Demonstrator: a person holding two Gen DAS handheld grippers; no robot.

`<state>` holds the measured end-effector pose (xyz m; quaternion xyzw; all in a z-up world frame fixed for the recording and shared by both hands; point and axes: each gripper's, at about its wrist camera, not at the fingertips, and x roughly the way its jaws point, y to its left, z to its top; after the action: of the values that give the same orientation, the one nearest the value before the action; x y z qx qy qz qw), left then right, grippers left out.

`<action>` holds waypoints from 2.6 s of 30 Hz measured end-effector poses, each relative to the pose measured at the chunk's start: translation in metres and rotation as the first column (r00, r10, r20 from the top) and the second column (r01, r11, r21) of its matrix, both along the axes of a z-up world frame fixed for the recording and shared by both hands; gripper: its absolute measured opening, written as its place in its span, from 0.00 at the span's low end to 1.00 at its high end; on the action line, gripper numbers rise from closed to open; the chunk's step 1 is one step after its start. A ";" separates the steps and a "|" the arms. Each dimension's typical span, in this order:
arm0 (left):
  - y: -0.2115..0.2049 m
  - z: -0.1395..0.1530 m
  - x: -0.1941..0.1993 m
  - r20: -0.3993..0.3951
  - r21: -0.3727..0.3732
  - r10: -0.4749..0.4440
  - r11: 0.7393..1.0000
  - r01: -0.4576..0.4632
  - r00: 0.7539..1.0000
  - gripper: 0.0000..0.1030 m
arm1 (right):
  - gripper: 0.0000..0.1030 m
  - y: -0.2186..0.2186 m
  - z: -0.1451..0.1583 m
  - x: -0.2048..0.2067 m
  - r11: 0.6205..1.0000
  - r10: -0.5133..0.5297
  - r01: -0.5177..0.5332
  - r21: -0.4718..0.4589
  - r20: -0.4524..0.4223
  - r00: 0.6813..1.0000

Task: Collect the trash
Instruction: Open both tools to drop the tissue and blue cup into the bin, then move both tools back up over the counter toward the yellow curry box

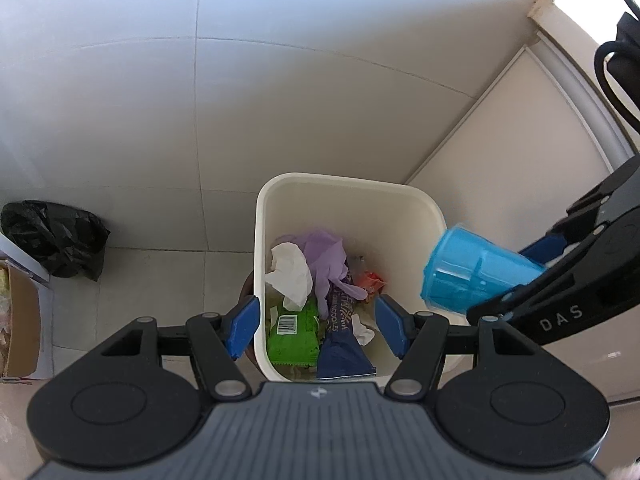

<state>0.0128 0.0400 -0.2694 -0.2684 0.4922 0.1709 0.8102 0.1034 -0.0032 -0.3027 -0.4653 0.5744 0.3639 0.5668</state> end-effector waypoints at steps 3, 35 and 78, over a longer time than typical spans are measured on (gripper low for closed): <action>0.000 0.002 -0.001 0.002 0.003 -0.001 1.000 0.001 1.000 0.60 | 0.67 0.000 0.003 0.000 1.000 -0.017 0.016 0.011 0.021 1.000; -0.029 0.096 0.007 0.067 0.146 -0.100 0.985 0.089 0.993 0.94 | 0.76 -0.066 0.143 -0.015 0.882 -0.086 0.052 0.467 0.052 0.995; -0.216 0.228 0.138 0.122 0.300 -0.576 0.798 0.523 0.808 1.00 | 0.95 -0.393 0.266 0.069 0.487 -0.778 0.322 0.812 0.235 0.583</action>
<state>0.1505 -0.1756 -0.0411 -0.0243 0.4361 -0.0405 0.8987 0.1722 -0.3961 -0.0368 -0.0778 0.3133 0.1741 0.9303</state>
